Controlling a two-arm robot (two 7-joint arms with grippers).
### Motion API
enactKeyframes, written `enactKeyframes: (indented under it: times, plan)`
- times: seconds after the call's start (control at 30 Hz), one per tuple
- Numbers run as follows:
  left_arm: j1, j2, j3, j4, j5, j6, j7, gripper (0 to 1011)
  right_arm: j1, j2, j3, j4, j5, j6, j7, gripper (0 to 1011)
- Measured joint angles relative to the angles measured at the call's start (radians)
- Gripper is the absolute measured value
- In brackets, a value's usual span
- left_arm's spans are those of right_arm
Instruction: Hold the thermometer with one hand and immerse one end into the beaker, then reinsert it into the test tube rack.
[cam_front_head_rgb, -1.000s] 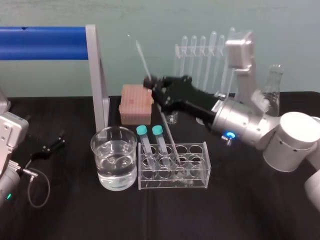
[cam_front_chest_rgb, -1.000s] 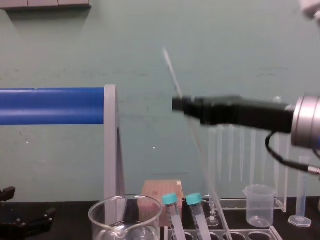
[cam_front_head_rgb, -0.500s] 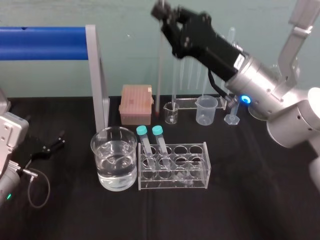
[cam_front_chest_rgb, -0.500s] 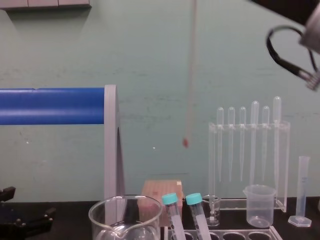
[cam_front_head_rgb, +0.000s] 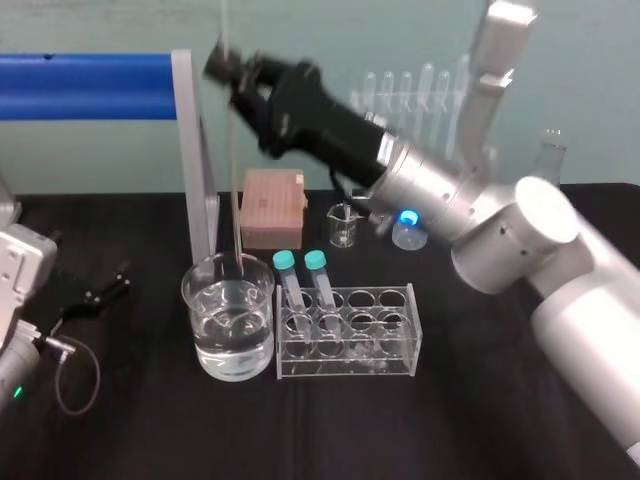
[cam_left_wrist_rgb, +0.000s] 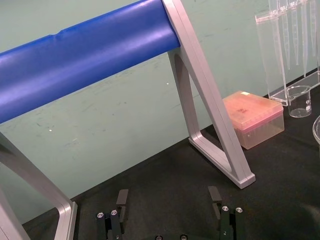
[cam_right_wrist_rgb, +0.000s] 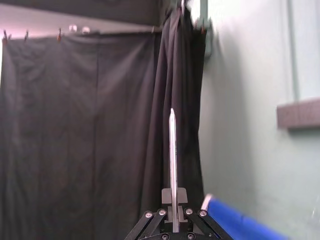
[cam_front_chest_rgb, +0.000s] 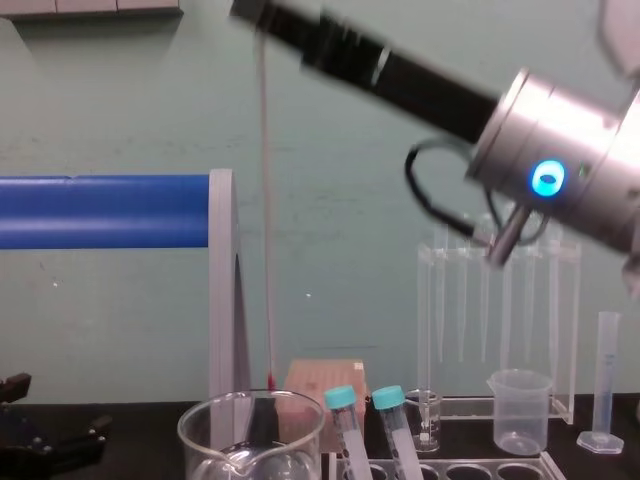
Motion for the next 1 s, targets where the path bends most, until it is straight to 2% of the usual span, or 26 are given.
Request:
enactKeyframes:
  times: [0.17, 0.3, 0.47, 0.77, 1.0]
  plan:
    - [0.0, 0.0, 0.0, 0.0, 0.0, 0.0, 0.0, 1008, 0.005, -0.012, -0.042, 0.091, -0.021, -0.01, 0.041, 55]
    - [0.0, 0.0, 0.0, 0.0, 0.0, 0.0, 0.0, 1008, 0.005, -0.023, -0.05, 0.129, -0.026, -0.031, 0.062, 56]
    - [0.0, 0.0, 0.0, 0.0, 0.0, 0.0, 0.0, 1008, 0.005, -0.048, -0.053, 0.191, -0.042, -0.09, 0.087, 55]
    - [0.0, 0.0, 0.0, 0.0, 0.0, 0.0, 0.0, 1008, 0.006, -0.071, -0.059, 0.255, -0.095, -0.138, 0.089, 56]
    - [0.0, 0.0, 0.0, 0.0, 0.0, 0.0, 0.0, 1008, 0.0, -0.08, -0.059, 0.273, -0.12, -0.142, 0.087, 55]
